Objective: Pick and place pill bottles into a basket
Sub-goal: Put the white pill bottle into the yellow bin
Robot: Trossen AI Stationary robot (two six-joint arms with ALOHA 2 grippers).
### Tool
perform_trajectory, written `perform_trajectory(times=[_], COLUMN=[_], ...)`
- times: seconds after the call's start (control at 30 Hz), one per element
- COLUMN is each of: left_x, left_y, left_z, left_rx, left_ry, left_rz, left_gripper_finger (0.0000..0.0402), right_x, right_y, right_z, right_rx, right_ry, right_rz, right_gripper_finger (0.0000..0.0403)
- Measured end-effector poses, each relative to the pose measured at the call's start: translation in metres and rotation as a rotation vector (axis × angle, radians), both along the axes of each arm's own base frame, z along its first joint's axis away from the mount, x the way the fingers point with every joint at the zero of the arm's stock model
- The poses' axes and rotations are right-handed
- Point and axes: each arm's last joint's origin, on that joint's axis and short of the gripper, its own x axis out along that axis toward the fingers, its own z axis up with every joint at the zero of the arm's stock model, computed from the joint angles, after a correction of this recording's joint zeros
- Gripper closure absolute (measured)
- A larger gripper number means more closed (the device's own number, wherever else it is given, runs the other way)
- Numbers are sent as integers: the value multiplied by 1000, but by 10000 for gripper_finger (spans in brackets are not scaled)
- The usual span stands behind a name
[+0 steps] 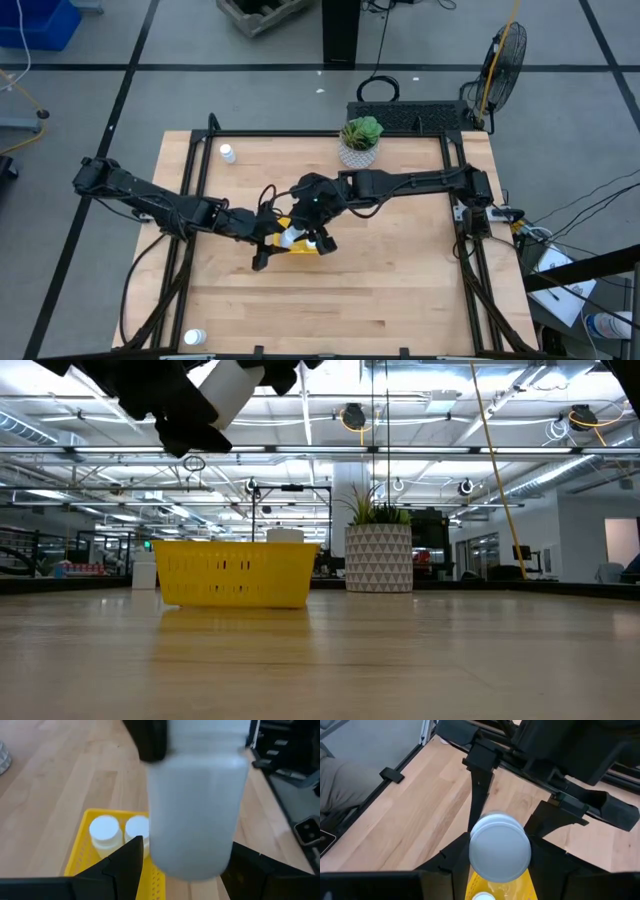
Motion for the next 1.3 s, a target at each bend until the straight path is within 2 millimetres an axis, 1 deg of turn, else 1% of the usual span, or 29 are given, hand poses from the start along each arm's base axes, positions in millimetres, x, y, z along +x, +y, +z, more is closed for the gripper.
perform_trajectory(times=[0.2, 0.63, 0.7, 0.87, 1.1, 1.2, 1.3], left_x=[3, 3, 4, 4, 4, 5, 6], left_y=[-2, 0, 0, -1, 0, 0, -1], left_z=[6, 6, 6, 7, 7, 9, 13], left_rx=[-4, 10, 8, 5, 12, 32, 51], left_ry=[-71, -73, -76, -86, -89, -113, -152], left_rz=[-35, -11, -10, -11, -2, 20, 35], left_gripper_finger=[163, 164, 173, 221, 222, 222, 222], right_x=[0, 0, 0, 0, 1, 0, -5], right_y=[1, 1, 1, 1, 2, 5, 7], right_z=[0, 0, 0, 0, 0, 5, 17], right_rx=[3, 3, 2, 8, -18, -42, -94], right_ry=[3, -1, -1, 2, -11, -40, -88], right_rz=[-1, -2, -2, -9, -26, -27, -66], right_gripper_finger=[245, 248, 249, 239, 225, 218, 212])
